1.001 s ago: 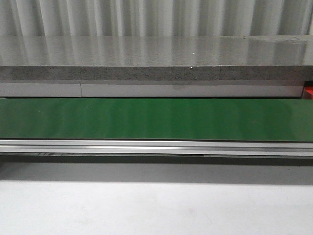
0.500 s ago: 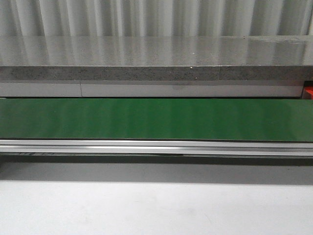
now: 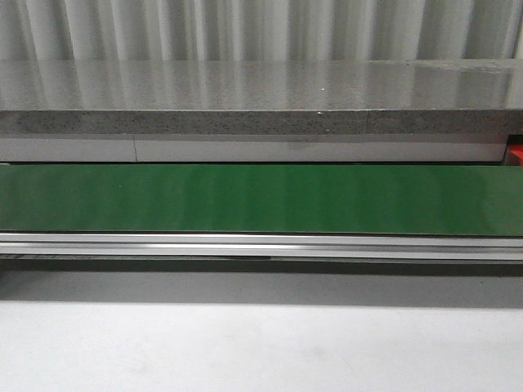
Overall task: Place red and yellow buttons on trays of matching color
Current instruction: 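Carry the yellow button to the yellow tray and release it, then move the left gripper back over the button cluster, then grasp a red button from the cluster with the left gripper, then place the red button on the belt and open the left gripper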
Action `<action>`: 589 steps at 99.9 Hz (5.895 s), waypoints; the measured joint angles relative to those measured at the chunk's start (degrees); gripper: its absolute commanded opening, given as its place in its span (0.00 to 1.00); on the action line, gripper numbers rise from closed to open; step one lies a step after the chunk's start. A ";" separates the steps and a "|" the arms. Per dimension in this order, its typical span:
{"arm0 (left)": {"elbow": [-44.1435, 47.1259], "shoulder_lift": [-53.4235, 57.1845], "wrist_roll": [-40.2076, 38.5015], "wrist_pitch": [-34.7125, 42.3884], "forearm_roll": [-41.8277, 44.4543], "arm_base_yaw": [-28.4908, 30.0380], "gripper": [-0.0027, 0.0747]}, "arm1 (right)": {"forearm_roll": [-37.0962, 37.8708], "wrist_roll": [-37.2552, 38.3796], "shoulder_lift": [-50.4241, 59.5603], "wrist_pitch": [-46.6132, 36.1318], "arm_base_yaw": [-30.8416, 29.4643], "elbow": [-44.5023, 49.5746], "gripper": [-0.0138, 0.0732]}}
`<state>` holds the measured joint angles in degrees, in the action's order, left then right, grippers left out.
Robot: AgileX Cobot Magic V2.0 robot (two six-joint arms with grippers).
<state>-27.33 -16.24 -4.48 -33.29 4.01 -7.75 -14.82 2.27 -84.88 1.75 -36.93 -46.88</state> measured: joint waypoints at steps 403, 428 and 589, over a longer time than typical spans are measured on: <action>-29.62 -80.97 -35.77 11.50 14.99 19.70 0.68 | 0.52 -15.50 50.37 22.59 35.74 12.73 0.08; -29.71 -84.95 -35.77 14.81 14.51 20.86 0.67 | 0.52 -15.59 50.37 22.59 35.74 12.73 0.08; -27.96 -68.94 -25.39 3.28 14.02 5.76 0.01 | 0.52 -15.59 50.37 22.59 35.74 12.73 0.08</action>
<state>-55.29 -85.17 -29.87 -30.00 18.02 -2.00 -14.31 -13.32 -34.51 24.34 -1.19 -34.14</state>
